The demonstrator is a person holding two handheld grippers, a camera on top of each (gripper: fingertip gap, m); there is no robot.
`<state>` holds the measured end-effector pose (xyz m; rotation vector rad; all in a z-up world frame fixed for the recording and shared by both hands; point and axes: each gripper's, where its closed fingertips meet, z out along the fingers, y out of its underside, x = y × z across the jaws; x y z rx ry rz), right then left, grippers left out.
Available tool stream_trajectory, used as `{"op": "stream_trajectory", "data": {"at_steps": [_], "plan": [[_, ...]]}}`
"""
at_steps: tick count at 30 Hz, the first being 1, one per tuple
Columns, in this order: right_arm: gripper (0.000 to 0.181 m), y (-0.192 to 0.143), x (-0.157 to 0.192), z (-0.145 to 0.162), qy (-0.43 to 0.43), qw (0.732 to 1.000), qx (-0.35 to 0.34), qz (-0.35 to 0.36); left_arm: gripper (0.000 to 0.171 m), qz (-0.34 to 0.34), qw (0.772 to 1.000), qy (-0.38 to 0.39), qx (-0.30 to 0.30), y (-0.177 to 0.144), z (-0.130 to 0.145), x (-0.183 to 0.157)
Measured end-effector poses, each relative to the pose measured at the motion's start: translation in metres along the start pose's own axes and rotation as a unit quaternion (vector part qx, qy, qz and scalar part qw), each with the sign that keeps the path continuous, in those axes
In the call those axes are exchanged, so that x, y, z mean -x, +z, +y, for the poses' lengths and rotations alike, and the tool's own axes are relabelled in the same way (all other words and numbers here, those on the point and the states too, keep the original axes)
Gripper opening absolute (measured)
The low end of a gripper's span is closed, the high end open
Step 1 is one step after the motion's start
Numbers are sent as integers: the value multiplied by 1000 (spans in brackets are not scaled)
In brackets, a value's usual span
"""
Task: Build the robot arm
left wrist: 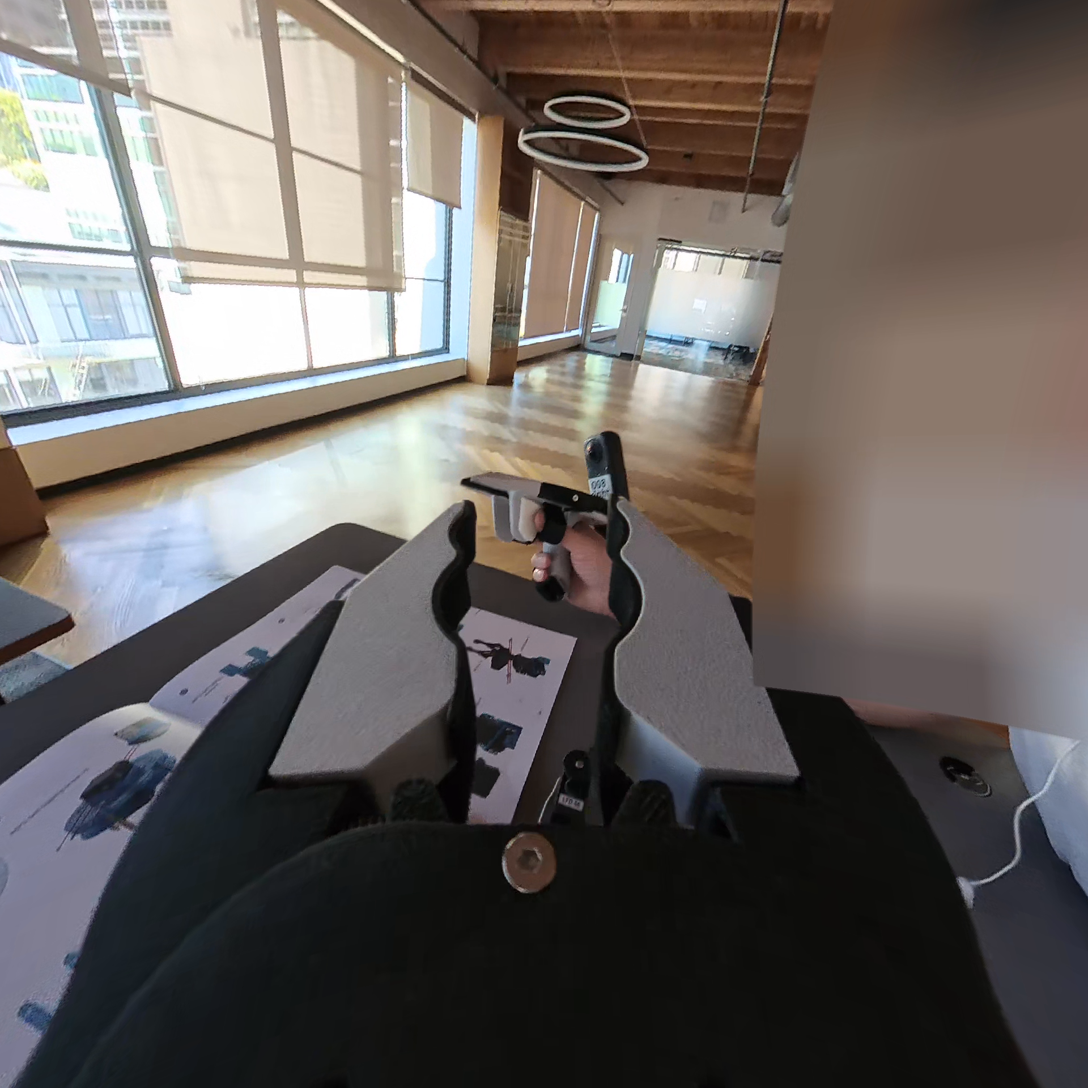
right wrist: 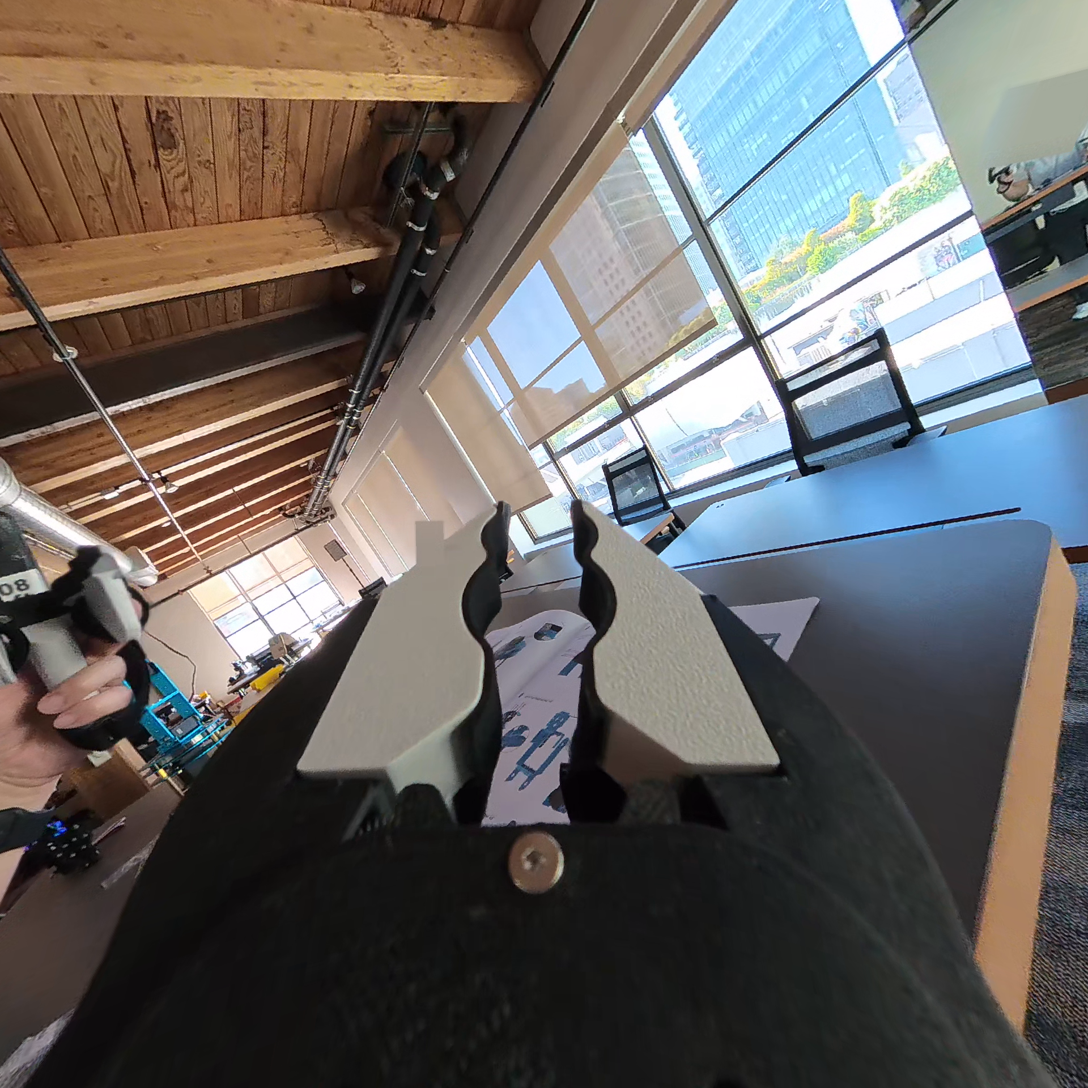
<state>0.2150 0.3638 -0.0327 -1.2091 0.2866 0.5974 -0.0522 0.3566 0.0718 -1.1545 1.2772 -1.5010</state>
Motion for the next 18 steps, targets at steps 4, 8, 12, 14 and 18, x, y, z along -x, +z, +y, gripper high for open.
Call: {"op": "stream_trajectory", "data": {"at_steps": [4, 8, 12, 14, 18], "plan": [[18, 2, -3, 5, 6, 1000, 10, 1, 43, -3, 1000, 11, -5, -1, -6, -4], [17, 12, -5, 22, 1, 999, 55, 1, 43, -10, 1000, 18, -13, 1, -17, -10], [18, 21, 2, 37, -45, 995, 94, 3, 44, -24, 997, 65, -33, -2, -50, -43], [19, 25, 11, 39, -68, 993, 97, -11, 45, -28, 992, 108, -51, -7, -70, -75], [23, 30, 32, 35, -52, 995, 67, -48, 48, -85, 984, 117, -107, -20, -85, -144]]}}
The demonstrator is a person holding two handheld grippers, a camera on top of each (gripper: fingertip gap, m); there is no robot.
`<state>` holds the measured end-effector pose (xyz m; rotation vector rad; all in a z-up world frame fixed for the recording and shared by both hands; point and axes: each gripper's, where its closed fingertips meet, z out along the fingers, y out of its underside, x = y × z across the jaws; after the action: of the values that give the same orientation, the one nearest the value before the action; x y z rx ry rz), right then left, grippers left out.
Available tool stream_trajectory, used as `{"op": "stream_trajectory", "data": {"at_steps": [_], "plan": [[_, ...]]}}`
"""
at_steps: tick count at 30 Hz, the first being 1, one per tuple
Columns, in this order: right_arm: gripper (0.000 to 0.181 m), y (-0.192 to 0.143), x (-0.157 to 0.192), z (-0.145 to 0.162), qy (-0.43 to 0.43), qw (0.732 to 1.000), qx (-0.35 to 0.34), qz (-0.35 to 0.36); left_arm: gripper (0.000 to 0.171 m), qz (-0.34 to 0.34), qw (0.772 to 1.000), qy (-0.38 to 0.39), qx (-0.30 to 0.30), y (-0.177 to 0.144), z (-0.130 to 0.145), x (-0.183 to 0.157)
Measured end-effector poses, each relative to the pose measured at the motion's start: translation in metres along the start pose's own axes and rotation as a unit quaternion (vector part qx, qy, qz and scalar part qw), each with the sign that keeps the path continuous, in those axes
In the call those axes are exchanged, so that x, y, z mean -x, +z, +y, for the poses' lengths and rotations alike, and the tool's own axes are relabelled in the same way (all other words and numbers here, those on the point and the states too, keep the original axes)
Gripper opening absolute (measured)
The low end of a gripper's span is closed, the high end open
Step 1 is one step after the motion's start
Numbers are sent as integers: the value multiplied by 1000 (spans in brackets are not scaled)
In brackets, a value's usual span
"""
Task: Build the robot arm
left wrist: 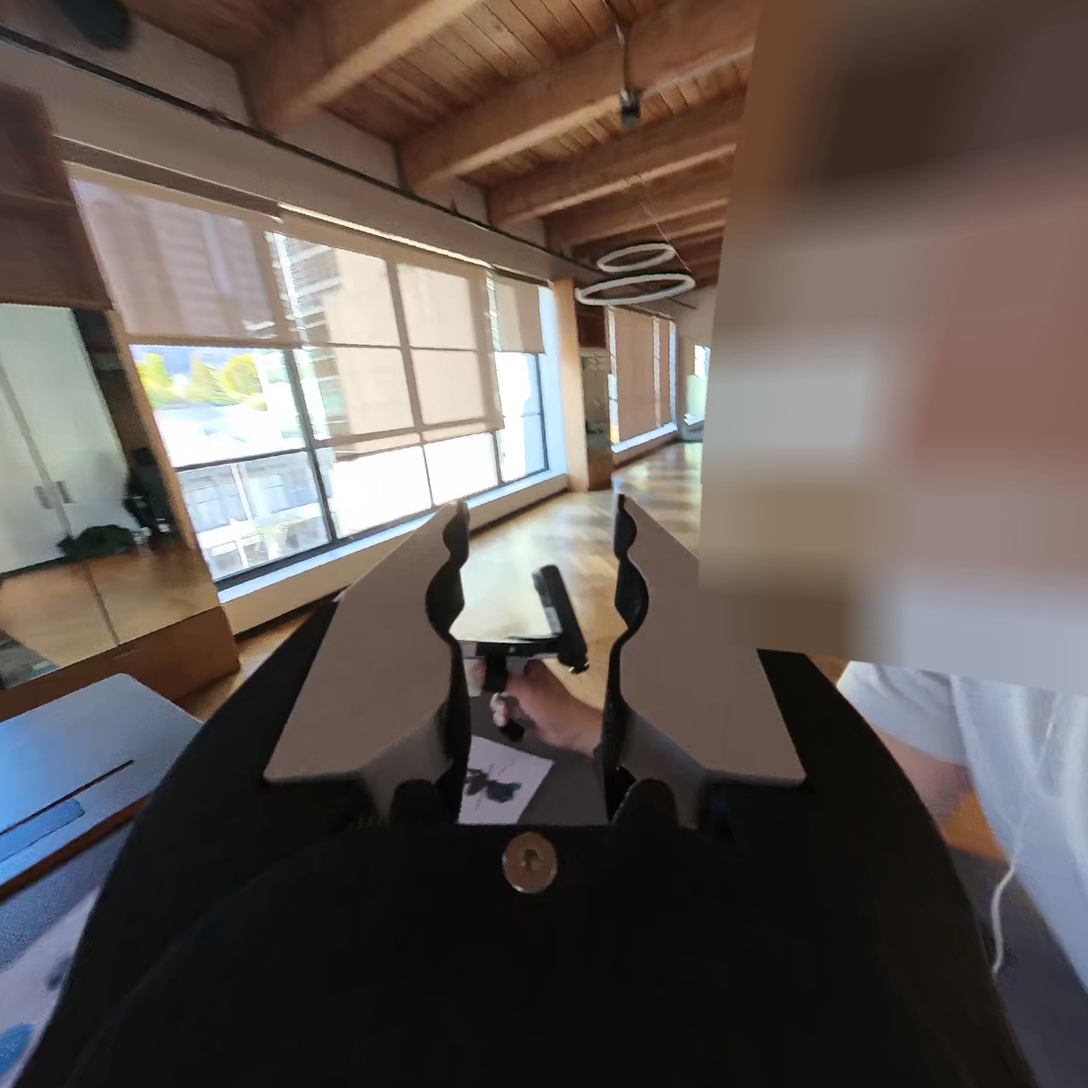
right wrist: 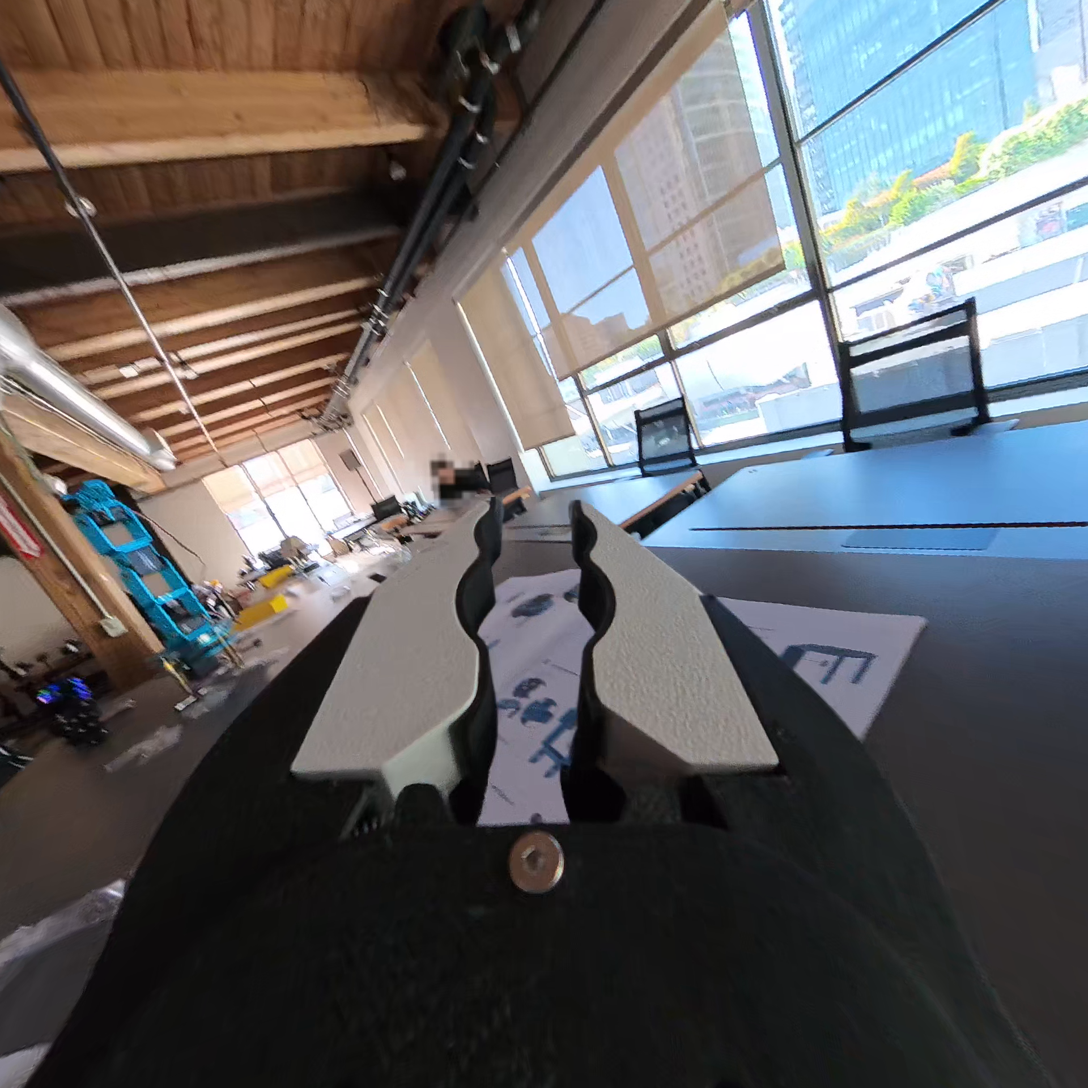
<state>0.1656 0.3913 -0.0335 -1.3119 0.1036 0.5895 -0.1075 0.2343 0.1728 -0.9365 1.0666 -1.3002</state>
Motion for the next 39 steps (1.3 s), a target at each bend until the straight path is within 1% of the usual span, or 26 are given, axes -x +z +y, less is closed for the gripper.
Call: {"op": "stream_trajectory", "data": {"at_steps": [2, 4, 6, 8, 11, 13, 16, 18, 20, 22, 24, 26, 28, 30, 31, 33, 35, 37, 39], "plan": [[24, 2, 6, -1, 27, 999, -18, -10, 54, -40, 999, -29, -10, -13, -3, -35], [24, 6, 14, 2, 31, 999, -16, -22, 53, -89, 995, -48, -15, -31, -1, -73], [22, 7, 20, 3, 31, 999, -20, -26, 51, -144, 987, -65, -6, -54, 1, -113], [21, 9, 27, 0, 37, 998, -31, -38, 51, -208, 975, -81, 21, -82, 2, -151], [19, 13, 38, -3, 40, 997, -43, -53, 51, -305, 947, -84, 56, -128, -10, -213], [17, 16, 49, 0, 22, 997, -40, -66, 50, -387, 917, -61, 79, -163, -20, -253], [16, 18, 67, 5, -24, 996, -25, -83, 50, -525, 843, -26, 111, -227, -31, -308], [15, 18, 82, 6, -60, 994, -22, -94, 48, -586, 803, -15, 107, -263, -40, -344], [15, 16, 101, 3, -101, 990, -17, -101, 48, -626, 773, -7, 99, -295, -49, -374], [16, 14, 131, -3, -138, 983, -7, -123, 47, -660, 745, 4, 99, -325, -58, -398], [20, 11, 170, -8, -182, 971, 8, -154, 47, -688, 716, 23, 111, -355, -69, -419], [23, 7, 211, -9, -211, 959, 25, -189, 46, -709, 693, 40, 119, -386, -81, -437], [30, 1, 256, -5, -207, 949, 57, -232, 46, -720, 682, 48, 118, -416, -93, -450], [37, -12, 306, 4, -186, 938, 92, -277, 46, -723, 679, 50, 117, -445, -102, -460], [38, -21, 330, 8, -177, 934, 104, -293, 46, -726, 675, 52, 124, -462, -105, -465], [39, -39, 373, 23, -179, 928, 125, -301, 46, -745, 649, 58, 145, -504, -112, -474], [38, -50, 404, 44, -192, 930, 142, -279, 46, -759, 627, 61, 166, -544, -116, -482], [35, -57, 432, 67, -198, 931, 157, -265, 46, -762, 620, 63, 179, -579, -119, -486], [32, -58, 458, 85, -197, 933, 160, -254, 44, -757, 625, 55, 181, -608, -121, -482]]}}
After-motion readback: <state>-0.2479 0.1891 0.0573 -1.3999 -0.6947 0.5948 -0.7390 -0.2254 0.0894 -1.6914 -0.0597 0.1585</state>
